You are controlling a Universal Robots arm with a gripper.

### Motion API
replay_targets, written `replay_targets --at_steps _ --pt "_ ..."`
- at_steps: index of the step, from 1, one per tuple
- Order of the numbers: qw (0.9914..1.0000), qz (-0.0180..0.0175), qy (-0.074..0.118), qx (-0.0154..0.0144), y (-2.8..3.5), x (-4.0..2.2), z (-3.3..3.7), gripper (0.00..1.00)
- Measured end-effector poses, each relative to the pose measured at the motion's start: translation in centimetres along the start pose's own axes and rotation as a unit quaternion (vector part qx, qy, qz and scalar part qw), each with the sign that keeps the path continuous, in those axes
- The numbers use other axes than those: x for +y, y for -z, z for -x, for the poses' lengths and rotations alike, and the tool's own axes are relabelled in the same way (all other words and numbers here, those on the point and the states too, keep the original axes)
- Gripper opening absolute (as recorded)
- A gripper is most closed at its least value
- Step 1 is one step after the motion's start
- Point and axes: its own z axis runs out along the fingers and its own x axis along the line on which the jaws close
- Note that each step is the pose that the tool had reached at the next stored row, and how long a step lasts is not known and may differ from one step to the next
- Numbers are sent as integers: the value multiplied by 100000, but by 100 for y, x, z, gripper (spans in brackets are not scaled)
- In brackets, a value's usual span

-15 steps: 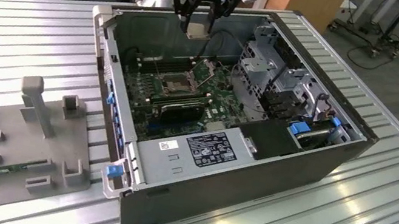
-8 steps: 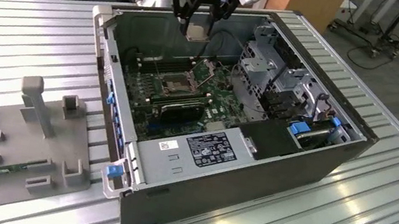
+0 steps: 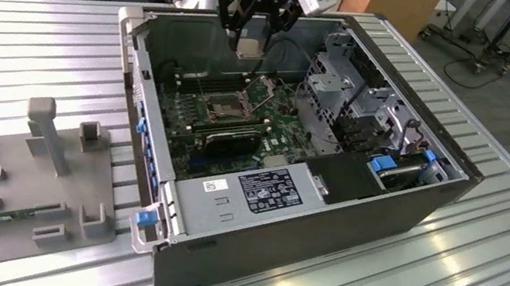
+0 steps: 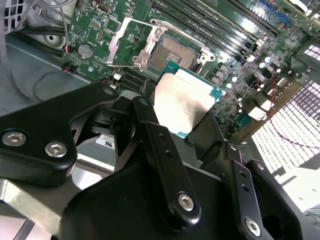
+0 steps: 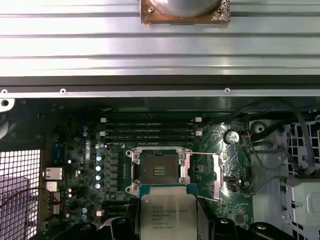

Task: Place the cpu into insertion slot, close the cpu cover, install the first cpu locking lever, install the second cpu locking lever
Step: 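Place the cpu into insertion slot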

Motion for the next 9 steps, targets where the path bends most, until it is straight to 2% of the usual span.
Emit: replay_targets --at_steps 9 --pt "100000 -6 -2 4 -30 -3 -2 54"
